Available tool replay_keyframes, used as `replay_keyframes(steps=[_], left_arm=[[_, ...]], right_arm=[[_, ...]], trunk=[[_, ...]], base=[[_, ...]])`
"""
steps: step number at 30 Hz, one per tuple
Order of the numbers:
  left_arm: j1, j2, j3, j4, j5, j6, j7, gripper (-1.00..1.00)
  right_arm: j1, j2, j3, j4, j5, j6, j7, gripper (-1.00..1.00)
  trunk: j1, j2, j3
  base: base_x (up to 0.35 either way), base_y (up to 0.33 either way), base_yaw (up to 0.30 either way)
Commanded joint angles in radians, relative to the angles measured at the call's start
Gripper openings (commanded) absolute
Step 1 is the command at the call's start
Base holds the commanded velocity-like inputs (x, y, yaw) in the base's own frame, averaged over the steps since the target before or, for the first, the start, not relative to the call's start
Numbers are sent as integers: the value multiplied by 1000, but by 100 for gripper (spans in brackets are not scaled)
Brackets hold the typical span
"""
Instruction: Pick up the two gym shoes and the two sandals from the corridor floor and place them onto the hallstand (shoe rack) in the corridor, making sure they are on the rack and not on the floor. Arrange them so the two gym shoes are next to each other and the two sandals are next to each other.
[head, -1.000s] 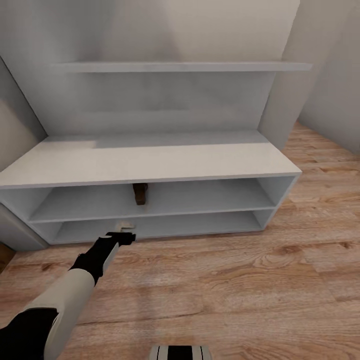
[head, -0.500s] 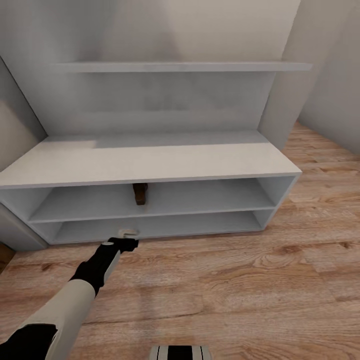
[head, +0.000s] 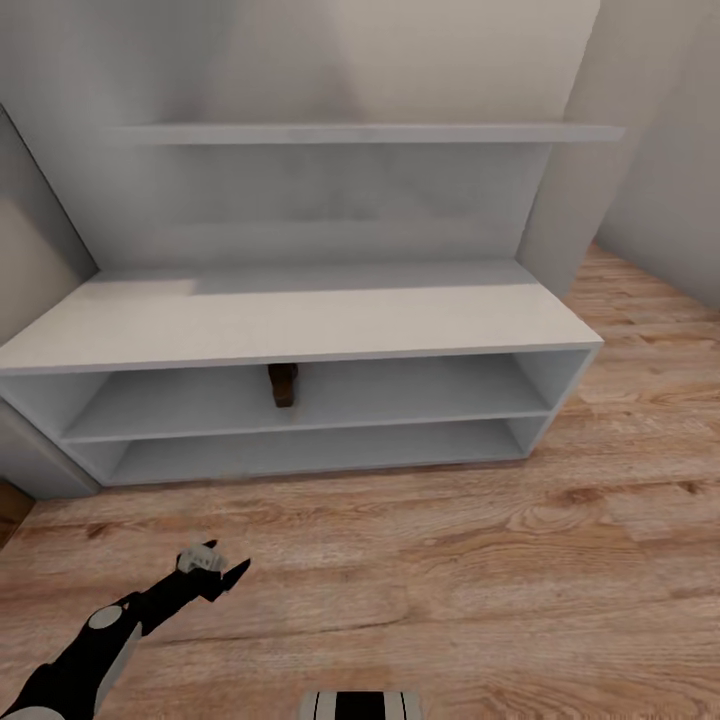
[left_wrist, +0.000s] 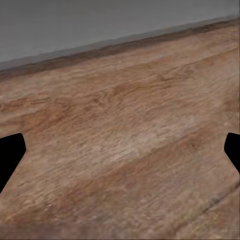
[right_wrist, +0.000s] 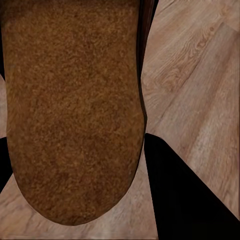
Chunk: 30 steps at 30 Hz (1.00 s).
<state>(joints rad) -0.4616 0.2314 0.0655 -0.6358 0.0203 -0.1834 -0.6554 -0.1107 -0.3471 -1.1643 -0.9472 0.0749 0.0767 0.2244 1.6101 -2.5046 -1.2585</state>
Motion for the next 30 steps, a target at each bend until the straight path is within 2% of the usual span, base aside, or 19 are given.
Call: replay_keyframes(steps=[1,22,30], left_arm=[[-50,-3,2,1,6,-2,-6,100],[-49,3,7,1,10,-2,-8,100],[-48,5,14,0,11,-2,-9,100]], right_arm=[[-1,0,-4,-3,5,6,7,-100],[-1,0,-3,-2,5,6,7,-100],[-1,0,-3,-2,5,6,7,-100]], trunk=[[-1,0,-1],[-1,0,-1],[-1,0,-1]], base=[[-210,143,0],[-242,220,2],[-125,284,114]])
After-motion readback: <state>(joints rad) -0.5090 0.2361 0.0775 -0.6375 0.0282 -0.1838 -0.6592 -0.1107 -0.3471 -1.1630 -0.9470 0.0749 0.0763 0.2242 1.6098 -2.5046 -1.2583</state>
